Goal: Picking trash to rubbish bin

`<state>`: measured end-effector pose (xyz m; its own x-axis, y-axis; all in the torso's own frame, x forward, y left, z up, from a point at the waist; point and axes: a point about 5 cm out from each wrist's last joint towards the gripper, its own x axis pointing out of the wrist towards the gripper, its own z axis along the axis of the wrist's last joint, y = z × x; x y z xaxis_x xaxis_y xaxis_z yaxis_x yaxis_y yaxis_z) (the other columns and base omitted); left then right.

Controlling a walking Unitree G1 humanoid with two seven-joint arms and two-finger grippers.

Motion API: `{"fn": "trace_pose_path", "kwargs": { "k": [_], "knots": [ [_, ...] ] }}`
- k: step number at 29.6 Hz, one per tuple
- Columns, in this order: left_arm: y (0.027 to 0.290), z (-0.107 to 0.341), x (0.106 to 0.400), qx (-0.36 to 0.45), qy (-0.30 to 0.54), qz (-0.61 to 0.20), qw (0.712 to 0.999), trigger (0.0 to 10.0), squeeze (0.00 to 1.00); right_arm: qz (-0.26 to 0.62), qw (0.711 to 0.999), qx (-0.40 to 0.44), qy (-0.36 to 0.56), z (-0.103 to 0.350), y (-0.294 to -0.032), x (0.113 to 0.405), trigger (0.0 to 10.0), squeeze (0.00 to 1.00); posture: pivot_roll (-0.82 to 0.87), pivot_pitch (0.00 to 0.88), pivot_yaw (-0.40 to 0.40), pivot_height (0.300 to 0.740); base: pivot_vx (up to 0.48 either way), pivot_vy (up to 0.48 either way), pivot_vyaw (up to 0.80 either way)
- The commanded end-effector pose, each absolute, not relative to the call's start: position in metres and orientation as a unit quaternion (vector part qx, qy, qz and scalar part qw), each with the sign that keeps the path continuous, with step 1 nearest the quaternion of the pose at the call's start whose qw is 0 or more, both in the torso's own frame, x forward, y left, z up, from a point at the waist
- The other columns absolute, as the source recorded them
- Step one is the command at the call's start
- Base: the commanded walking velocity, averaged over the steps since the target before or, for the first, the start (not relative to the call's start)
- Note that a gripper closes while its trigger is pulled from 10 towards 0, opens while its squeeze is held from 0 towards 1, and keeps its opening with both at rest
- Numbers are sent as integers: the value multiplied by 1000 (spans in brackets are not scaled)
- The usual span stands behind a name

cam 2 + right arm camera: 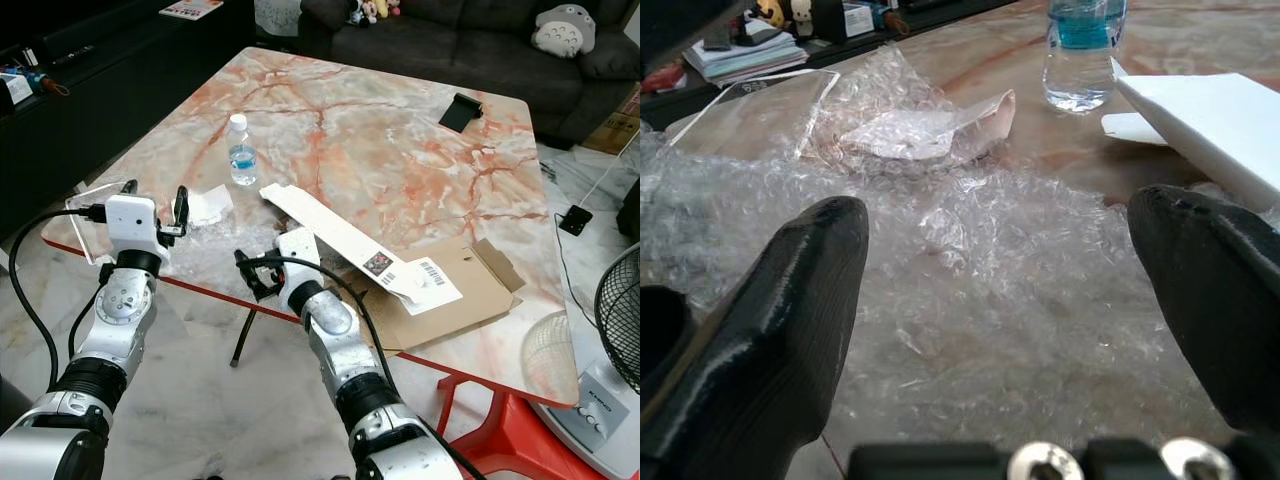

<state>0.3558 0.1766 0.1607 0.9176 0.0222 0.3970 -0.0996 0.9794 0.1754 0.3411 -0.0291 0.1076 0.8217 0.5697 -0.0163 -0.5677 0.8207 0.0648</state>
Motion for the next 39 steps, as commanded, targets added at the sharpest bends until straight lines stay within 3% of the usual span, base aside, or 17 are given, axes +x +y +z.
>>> {"fn": "trace_pose_path", "kwargs": {
  "k": [1,13,35,36,39],
  "knots": [
    [171,164,356,92,-205,29,974,10000,0,333,941,55,-12,132,8,341,10000,0,-48,98,-99,740,0,0,0],
    [161,163,356,88,-204,16,975,10000,0,347,937,41,10,121,12,337,10000,0,-42,100,-110,740,0,0,0],
    [139,160,356,117,-200,-17,973,10000,0,311,948,-18,71,84,-3,330,10000,0,-39,100,-111,740,0,0,0],
    [138,160,356,117,-200,-19,973,10000,0,309,949,-17,69,83,-4,329,0,0,-38,98,-110,740,0,0,0],
    [134,159,355,117,-200,-22,973,10000,0,307,949,-17,67,82,-4,328,0,0,-38,98,-110,740,0,0,0]
  ]
}}
